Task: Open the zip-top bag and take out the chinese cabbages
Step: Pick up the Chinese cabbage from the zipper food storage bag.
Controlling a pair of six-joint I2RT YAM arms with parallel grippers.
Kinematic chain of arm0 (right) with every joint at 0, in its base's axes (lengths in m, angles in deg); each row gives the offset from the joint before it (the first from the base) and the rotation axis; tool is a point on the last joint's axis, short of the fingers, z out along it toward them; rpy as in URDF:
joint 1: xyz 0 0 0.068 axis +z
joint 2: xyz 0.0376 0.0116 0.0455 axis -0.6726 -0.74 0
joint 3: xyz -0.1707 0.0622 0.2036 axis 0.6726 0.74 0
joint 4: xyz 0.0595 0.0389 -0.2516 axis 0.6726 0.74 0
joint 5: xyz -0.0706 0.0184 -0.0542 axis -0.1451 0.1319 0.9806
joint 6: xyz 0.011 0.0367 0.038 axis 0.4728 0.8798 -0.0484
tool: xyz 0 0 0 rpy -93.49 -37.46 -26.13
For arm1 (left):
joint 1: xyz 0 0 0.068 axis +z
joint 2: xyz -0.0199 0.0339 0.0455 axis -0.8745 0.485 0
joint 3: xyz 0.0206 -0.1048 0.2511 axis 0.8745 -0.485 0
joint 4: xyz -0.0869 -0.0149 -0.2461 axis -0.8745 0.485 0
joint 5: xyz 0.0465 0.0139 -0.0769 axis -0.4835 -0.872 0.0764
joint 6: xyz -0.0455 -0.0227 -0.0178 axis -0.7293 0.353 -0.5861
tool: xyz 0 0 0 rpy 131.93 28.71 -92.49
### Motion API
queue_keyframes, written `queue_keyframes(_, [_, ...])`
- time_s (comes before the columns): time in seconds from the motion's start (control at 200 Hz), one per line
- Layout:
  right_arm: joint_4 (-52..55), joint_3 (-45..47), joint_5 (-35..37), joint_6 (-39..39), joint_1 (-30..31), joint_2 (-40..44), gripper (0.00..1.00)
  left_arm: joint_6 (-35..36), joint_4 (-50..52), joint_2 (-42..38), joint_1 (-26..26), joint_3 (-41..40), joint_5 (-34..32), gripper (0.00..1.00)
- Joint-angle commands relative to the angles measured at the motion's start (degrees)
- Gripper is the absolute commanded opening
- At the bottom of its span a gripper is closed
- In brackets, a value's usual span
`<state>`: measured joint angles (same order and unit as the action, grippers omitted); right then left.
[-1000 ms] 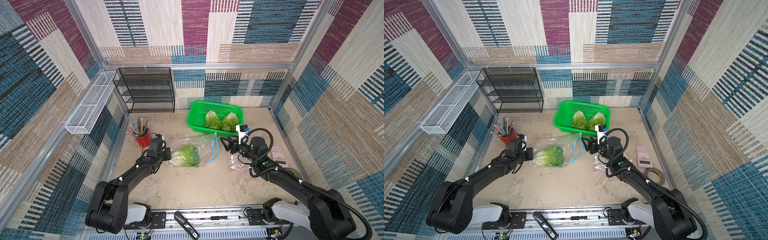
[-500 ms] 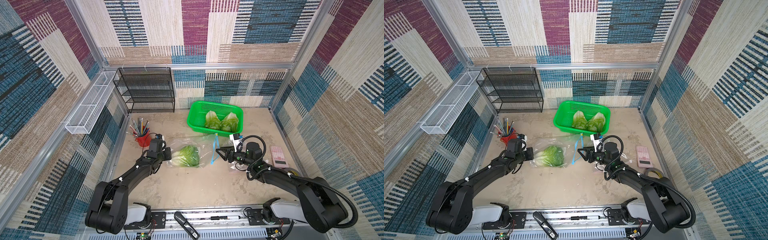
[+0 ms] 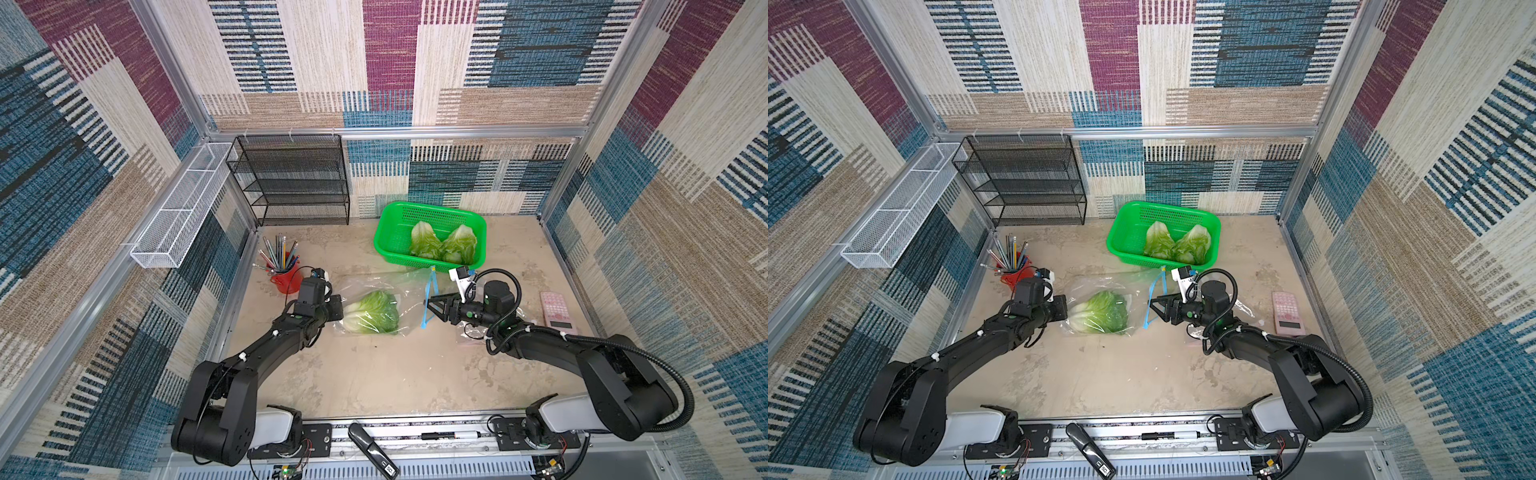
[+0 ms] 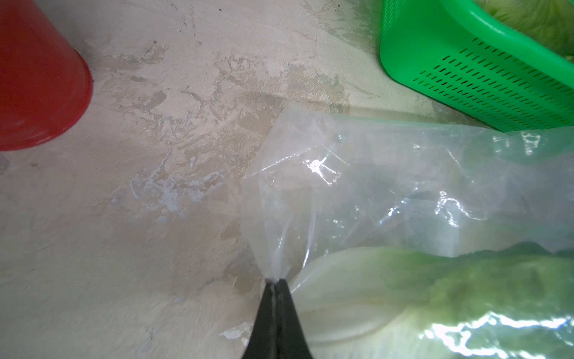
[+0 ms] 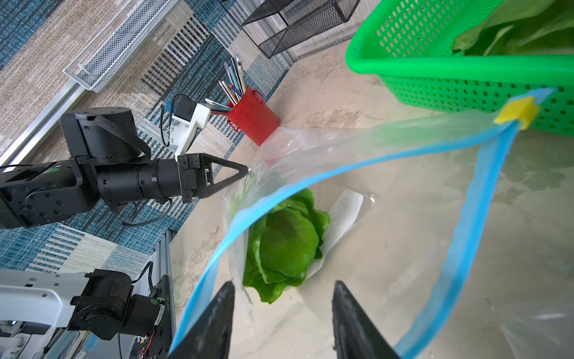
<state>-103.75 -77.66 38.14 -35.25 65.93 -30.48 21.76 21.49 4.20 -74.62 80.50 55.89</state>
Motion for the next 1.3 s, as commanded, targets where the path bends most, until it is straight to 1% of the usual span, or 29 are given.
queue_keyframes(0.0, [-2.05, -1.17, -1.34, 0.05, 0.38, -1.51, 0.52, -0.86, -1.08, 0.02, 0.09, -0.15, 0.68, 0.00])
queue_keyframes(0.16, [-2.28, -2.62, -2.67, -0.50, 1.68, -3.85, 0.52, -0.82, -1.24, 0.10, 0.04, -0.24, 0.76, 0.00])
queue_keyframes(0.291, [1.86, -4.85, -1.32, -2.44, 2.46, -6.79, 0.53, -1.22, -2.06, 0.29, 0.07, -0.33, 1.22, 0.00])
queue_keyframes(0.396, [0.80, -4.82, -0.85, -1.98, 2.53, -8.10, 0.52, -1.33, -2.65, 0.21, 0.07, -0.52, 1.74, 0.00])
queue_keyframes(0.486, [1.27, -5.24, 0.40, -1.74, 2.62, -8.69, 0.50, -1.43, -3.57, -0.01, 0.09, -0.99, 1.94, 0.00])
queue_keyframes(0.571, [3.63, -5.96, 3.14, -2.08, 2.61, -9.03, 0.45, -1.43, -4.45, -0.29, 0.12, -1.46, 2.32, 0.00])
queue_keyframes(0.741, [1.42, -3.38, 3.34, -1.27, 2.62, -6.33, 0.44, -1.26, -4.79, -0.32, 0.12, -1.75, 2.57, 0.00])
queue_keyframes(0.801, [3.11, -3.56, 4.56, -1.70, 2.61, -6.24, 0.44, -1.26, -5.49, -0.25, 0.10, -2.01, 2.85, 0.00])
queue_keyframes(0.887, [6.43, -4.85, 7.68, -1.72, 2.53, -7.11, 0.41, -1.13, -6.05, -0.32, 0.10, -2.17, 3.50, 0.00])
queue_keyframes(0.907, [6.77, -5.19, 8.36, -1.49, 2.47, -7.33, 0.41, -1.06, -6.15, -0.39, 0.09, -2.13, 3.62, 0.00])
queue_keyframes(0.957, [6.73, -5.76, 8.92, -1.19, 2.44, -7.60, 0.47, -0.85, -6.17, -0.63, 0.09, -2.14, 3.82, 0.00])
queue_keyframes(0.987, [6.46, -6.02, 9.18, -0.96, 2.44, -7.62, 0.49, -0.66, -6.17, -0.82, 0.09, -2.23, 3.92, 0.00])
queue_keyframes(1.172, [4.82, -6.58, 10.14, -2.26, 2.44, -6.21, 0.50, 0.96, -6.11, -2.32, 0.16, -2.94, 3.65, 0.00])
queue_keyframes(1.292, [5.57, -7.82, 7.98, -4.35, 2.39, -7.41, 0.52, 1.48, -7.75, -2.70, 0.13, -3.83, 4.24, 0.00])
